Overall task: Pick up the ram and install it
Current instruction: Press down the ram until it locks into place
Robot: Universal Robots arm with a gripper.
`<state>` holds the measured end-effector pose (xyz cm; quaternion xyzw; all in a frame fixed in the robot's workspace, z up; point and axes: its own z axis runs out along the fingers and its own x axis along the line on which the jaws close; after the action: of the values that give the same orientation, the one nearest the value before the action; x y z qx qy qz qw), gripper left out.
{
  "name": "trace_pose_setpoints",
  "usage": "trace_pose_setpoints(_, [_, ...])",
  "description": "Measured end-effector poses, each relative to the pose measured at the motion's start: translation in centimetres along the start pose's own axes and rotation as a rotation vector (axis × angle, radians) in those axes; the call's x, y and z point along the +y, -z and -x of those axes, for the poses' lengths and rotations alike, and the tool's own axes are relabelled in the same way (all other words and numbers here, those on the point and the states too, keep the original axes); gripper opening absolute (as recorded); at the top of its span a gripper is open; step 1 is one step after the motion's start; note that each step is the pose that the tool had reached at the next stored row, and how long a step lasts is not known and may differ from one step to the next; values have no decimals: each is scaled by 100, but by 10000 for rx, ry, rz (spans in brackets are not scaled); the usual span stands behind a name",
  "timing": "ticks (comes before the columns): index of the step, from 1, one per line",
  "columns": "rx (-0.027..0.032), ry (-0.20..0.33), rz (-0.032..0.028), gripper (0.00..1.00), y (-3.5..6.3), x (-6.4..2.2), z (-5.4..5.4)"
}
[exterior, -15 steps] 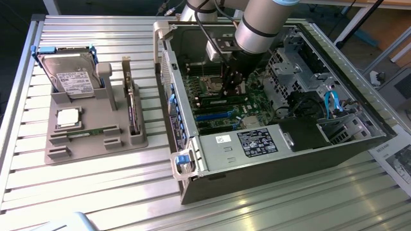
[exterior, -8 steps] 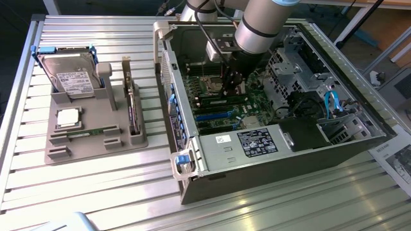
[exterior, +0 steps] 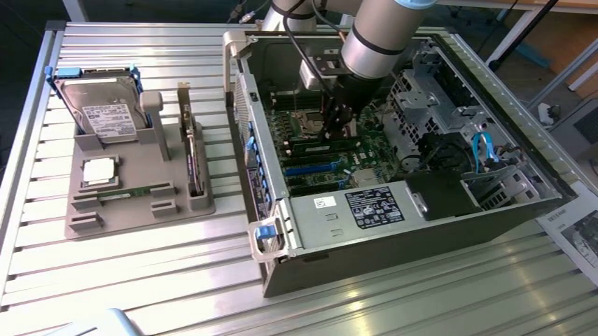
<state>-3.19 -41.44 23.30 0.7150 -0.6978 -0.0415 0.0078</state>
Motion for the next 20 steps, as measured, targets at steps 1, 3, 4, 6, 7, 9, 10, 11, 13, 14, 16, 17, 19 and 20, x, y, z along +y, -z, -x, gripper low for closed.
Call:
trace_pose_setpoints(1, [-1, 0, -1, 10, -1, 0, 0])
trace_pose_setpoints(3, [-1, 0, 0, 10, -2, 0, 0])
trace_pose_setpoints(4, [-1, 0, 0, 10, -3, 0, 0])
trace_pose_setpoints(6, [-1, 0, 0, 10, -4, 0, 0])
trace_pose_setpoints(7, [-1, 0, -1, 10, -4, 0, 0])
trace_pose_setpoints(9, [-1, 0, -1, 10, -5, 0, 0])
trace_pose_setpoints(10, [0, 0, -1, 10, -6, -1, 0])
trace_pose_setpoints(11, [0, 0, -1, 10, -8, -1, -1])
trace_pose_setpoints(13, [1, 0, 0, 10, -13, -1, -1])
trace_pose_setpoints(14, [0, 0, 0, 10, -15, -1, -1])
trace_pose_setpoints(16, [-1, 0, -1, 10, -17, -1, -1])
trace_pose_setpoints(17, [-1, 0, 0, 10, -17, -1, -1])
trace_pose_setpoints(19, [1, -1, 0, 10, -23, -1, -3])
trace_pose_setpoints(20, [1, 0, 0, 10, -26, -2, -4])
